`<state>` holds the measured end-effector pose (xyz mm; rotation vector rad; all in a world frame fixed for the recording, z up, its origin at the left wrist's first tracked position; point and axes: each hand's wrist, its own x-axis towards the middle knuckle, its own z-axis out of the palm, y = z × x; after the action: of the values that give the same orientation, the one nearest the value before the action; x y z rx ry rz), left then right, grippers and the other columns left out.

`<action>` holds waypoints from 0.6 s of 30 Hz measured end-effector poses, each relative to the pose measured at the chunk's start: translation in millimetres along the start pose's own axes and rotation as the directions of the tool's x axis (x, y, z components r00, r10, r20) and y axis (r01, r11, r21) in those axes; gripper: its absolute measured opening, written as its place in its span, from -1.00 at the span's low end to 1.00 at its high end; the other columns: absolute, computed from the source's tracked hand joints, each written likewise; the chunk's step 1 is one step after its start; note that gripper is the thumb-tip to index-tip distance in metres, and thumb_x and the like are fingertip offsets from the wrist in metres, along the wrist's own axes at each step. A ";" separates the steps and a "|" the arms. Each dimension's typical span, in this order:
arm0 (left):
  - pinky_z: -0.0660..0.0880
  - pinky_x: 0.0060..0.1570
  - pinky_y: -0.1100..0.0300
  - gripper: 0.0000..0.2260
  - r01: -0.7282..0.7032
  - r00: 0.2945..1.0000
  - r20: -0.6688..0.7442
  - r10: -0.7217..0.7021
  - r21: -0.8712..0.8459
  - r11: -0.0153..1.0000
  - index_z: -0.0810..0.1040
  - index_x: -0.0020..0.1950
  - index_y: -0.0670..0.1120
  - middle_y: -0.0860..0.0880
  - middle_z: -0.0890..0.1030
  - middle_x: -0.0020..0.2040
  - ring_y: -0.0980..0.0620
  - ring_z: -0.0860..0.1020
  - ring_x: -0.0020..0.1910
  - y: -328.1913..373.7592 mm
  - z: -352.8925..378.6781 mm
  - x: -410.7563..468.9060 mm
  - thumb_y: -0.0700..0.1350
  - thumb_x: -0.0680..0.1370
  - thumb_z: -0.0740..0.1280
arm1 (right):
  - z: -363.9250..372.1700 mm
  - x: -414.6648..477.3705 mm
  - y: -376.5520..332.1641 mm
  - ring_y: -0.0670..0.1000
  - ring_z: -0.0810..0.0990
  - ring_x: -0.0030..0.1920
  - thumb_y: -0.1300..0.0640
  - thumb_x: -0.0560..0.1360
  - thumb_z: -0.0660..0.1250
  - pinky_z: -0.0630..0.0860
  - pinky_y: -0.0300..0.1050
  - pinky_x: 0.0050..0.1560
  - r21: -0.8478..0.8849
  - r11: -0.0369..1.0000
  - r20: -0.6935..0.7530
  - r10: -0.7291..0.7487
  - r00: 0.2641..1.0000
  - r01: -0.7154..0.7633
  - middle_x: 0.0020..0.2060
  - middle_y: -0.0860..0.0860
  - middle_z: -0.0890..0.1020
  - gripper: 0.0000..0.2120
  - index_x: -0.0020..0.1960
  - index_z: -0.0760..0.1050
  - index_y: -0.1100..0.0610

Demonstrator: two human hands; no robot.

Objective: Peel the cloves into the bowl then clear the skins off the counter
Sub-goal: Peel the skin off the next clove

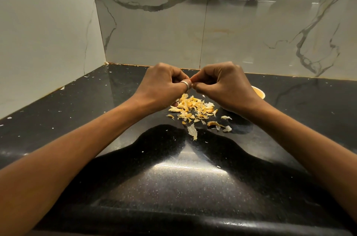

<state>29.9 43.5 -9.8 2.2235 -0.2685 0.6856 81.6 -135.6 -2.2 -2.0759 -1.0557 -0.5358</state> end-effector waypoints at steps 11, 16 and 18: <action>0.64 -0.41 0.14 -0.93 -0.035 0.999 -0.013 0.036 0.070 0.997 0.70 -0.06 -0.14 -0.08 0.67 -0.27 0.00 0.66 -0.39 1.6 -1.5 0.7 -0.18 0.56 0.42 | -0.2 0.4 1.8 -0.15 0.70 -0.06 0.25 0.47 0.51 0.62 -0.30 0.03 -0.003 1.000 0.008 -0.006 1.000 0.006 -0.03 0.05 0.73 -0.69 0.20 0.62 0.20; 0.63 -0.40 0.12 -0.94 -0.064 0.997 -0.026 0.067 0.105 0.992 0.70 -0.06 -0.14 0.00 0.66 -0.30 0.05 0.64 -0.42 2.2 -1.8 -0.3 -0.19 0.55 0.43 | 2.1 -0.4 1.1 -0.15 0.70 -0.08 0.22 0.47 0.52 0.61 -0.33 0.02 -0.032 0.999 0.005 -0.013 1.000 0.013 -0.04 0.04 0.73 -0.68 0.21 0.62 0.21; 0.62 -0.37 0.20 -0.94 -0.089 0.995 -0.029 0.094 0.133 0.987 0.70 -0.06 -0.14 0.03 0.65 -0.31 0.14 0.63 -0.42 2.1 -1.7 -0.7 -0.19 0.54 0.44 | 3.2 -0.7 1.1 -0.14 0.70 -0.08 0.21 0.47 0.52 0.62 -0.30 0.02 -0.037 0.999 -0.001 -0.011 1.000 0.011 -0.05 0.04 0.74 -0.68 0.20 0.62 0.20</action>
<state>27.9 43.4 -7.9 2.3333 -0.3175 0.8115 82.1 -134.0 -5.2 -2.1034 -1.0644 -0.5657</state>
